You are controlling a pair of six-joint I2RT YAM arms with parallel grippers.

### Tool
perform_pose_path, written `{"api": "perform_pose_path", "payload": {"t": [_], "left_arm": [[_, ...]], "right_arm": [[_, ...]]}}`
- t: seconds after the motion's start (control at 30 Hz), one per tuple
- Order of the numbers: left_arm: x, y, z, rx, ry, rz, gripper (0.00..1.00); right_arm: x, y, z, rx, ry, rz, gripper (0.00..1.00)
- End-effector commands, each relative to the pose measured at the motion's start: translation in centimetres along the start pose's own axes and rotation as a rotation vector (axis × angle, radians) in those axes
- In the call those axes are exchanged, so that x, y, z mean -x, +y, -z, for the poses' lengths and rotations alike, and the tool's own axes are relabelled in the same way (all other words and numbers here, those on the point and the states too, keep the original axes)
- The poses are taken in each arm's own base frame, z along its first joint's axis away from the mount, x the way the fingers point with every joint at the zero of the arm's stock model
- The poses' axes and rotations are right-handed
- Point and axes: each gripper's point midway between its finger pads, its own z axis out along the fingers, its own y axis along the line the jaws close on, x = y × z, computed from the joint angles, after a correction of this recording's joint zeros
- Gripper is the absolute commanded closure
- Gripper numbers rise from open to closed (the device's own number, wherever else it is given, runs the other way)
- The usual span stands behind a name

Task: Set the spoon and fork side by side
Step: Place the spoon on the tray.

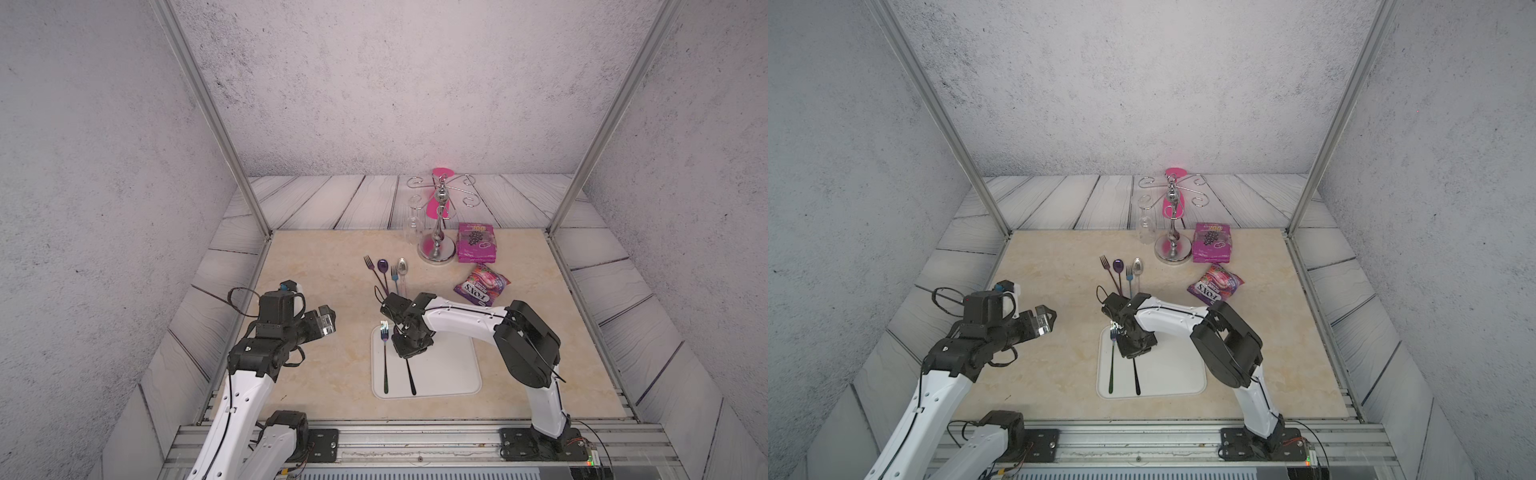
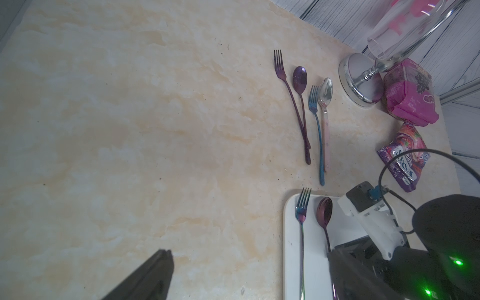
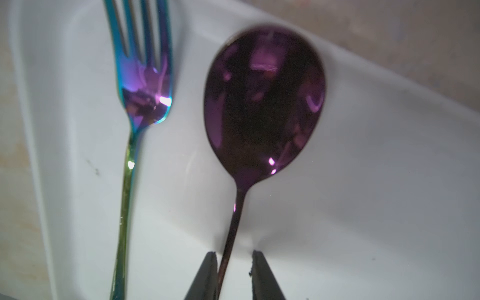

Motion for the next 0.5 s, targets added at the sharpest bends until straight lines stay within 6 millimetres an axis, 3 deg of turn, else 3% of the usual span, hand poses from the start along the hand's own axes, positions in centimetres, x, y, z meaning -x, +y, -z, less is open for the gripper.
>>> {"api": "perform_pose_path", "payload": {"t": [0.0, 0.1, 0.37, 0.47], "left_arm": [[-0.01, -0.05, -0.08, 0.000, -0.004, -0.010, 0.01], [0.00, -0.06, -0.06, -0.001, -0.005, -0.010, 0.00], [-0.02, -0.05, 0.02, 0.000, -0.007, -0.009, 0.01], [-0.02, -0.07, 0.05, -0.002, -0.008, -0.010, 0.01]], "right_arm": [[-0.30, -0.05, -0.78, 0.008, 0.024, -0.013, 0.79], [-0.05, 0.14, -0.86, 0.019, 0.020, -0.032, 0.80], [0.29, 0.54, -0.99, 0.041, 0.017, -0.159, 0.97], [0.59, 0.77, -0.81, 0.055, 0.003, -0.219, 0.98]]}}
